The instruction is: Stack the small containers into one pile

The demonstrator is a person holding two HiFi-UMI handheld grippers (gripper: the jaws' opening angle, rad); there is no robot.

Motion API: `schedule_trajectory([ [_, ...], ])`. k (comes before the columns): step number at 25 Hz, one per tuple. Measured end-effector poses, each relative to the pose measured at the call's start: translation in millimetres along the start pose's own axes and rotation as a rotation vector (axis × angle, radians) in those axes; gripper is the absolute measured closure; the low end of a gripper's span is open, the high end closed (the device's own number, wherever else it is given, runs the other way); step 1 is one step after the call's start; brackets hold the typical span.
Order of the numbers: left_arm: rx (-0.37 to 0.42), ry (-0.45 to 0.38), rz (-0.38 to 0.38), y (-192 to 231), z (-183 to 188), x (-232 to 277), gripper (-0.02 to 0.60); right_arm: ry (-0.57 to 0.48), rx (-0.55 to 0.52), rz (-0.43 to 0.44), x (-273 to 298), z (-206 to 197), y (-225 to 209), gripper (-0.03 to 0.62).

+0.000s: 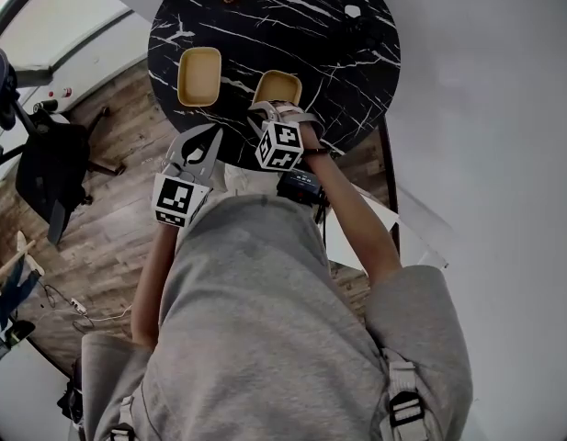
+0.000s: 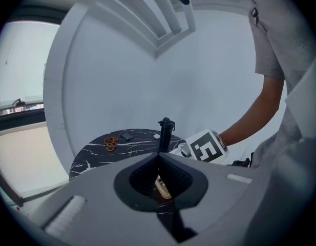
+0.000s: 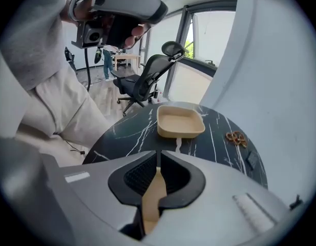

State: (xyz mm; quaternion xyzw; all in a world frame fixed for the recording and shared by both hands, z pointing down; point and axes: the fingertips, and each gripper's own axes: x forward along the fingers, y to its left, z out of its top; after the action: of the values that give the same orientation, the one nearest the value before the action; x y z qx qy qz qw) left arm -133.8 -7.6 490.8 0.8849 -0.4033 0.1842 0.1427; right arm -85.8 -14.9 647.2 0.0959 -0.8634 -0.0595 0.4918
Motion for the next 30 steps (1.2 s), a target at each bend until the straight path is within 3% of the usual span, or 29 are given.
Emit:
schedule_trajectory([
  [4, -0.023, -0.003, 0.054, 23.6, -1.8, -12.1, 0.583, -0.046, -0.081, -0.017, 26.9, 46.0, -13.7, 0.545],
  [8, -0.051, 0.0, 0.113, 49.2, -7.9, -27.9, 0.583, -0.05, -0.148, 0.024, 57.4, 76.8, -10.7, 0.536],
  [14, -0.103, 0.018, 0.164, 74.3, -23.5, -45.3, 0.583, -0.006, -0.173, 0.084, 91.6, 88.4, -3.8, 0.534],
  [17, -0.074, 0.024, 0.162, 82.3, -28.3, -43.5, 0.583, 0.002, -0.157, 0.087, 91.2, 88.1, -3.9, 0.533],
  [22, 0.111, 0.205, 0.082, 93.2, -79.8, -5.4, 0.583, 0.008, -0.041, 0.021, 52.6, 72.6, -23.0, 0.534],
  [28, 0.433, 0.436, -0.124, 94.1, -131.6, 52.0, 0.581, 0.06, 0.188, -0.149, -33.1, 6.7, -46.2, 0.537],
  [30, 0.554, 0.514, -0.222, 85.3, -151.7, 66.6, 0.524, 0.085, 0.267, -0.208, -60.2, -22.8, -46.4, 0.539],
])
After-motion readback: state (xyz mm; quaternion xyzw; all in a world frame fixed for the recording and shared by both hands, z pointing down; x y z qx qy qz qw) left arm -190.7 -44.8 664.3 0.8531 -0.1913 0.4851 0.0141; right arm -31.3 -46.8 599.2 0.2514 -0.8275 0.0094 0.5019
